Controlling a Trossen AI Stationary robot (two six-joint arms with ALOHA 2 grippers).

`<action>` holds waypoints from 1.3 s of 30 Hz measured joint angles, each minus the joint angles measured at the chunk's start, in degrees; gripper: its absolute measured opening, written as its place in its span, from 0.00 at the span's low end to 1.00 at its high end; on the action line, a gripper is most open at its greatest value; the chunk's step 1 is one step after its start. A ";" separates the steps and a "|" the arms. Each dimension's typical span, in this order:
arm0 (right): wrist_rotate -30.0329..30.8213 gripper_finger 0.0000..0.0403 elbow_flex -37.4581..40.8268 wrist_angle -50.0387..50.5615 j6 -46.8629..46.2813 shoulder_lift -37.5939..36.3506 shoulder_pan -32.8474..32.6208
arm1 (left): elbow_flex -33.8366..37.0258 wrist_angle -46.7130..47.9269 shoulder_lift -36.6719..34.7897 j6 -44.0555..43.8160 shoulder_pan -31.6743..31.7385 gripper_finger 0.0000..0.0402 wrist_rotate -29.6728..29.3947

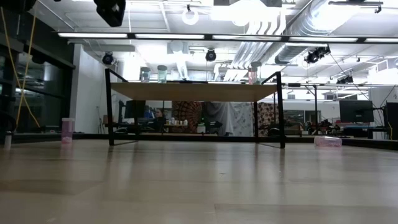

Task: Pick and place medicine bottles onto shelf by color
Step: Put the blue pill bottle on the shelf

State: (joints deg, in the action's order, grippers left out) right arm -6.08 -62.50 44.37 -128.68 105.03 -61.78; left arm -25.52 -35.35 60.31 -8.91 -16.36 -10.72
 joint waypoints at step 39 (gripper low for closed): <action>30.25 0.22 -15.26 13.16 43.87 -0.72 13.30 | -25.99 11.11 29.52 6.23 3.53 0.56 14.65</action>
State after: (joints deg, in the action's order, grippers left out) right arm 24.17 -77.76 57.54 -84.81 104.31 -48.48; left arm -51.51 -24.24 89.83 -2.67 -12.83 3.94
